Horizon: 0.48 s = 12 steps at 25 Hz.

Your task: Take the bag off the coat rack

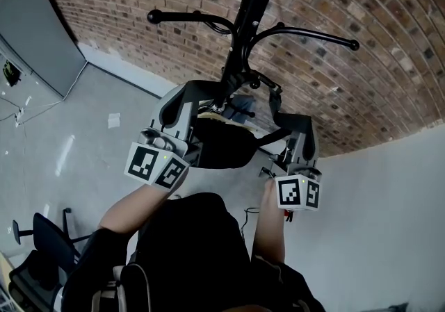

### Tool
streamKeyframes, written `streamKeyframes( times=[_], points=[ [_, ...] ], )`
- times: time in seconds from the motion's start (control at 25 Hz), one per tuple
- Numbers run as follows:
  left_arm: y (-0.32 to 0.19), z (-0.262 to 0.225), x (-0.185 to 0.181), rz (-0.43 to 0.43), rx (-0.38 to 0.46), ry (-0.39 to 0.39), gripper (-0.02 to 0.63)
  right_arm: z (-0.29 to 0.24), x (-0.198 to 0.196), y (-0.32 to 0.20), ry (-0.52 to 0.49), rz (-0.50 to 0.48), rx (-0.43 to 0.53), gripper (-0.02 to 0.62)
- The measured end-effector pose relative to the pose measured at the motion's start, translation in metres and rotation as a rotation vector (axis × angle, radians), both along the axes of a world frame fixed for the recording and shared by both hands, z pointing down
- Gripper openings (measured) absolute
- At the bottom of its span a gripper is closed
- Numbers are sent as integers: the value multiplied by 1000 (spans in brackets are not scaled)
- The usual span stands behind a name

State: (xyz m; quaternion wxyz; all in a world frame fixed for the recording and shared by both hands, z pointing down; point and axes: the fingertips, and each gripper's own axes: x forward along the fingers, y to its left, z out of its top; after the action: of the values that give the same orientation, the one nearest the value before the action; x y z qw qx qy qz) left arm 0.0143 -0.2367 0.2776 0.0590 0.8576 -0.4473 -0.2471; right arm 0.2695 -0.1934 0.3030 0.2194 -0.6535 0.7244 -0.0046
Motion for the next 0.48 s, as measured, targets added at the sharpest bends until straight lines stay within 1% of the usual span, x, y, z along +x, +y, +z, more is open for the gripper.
streamKeyframes(
  times=[0.12,0.28,0.48],
  points=[
    [5,-4,-4,-4,8,17,20,-5,3,8,-14,5,11,20],
    [5,-5,-4,12,2,29,20,-10,-3,19,-30,0,21,20],
    [10,-10,-11,-4,20,64,20,-17,-5,32,-36,5,42,20]
  ],
)
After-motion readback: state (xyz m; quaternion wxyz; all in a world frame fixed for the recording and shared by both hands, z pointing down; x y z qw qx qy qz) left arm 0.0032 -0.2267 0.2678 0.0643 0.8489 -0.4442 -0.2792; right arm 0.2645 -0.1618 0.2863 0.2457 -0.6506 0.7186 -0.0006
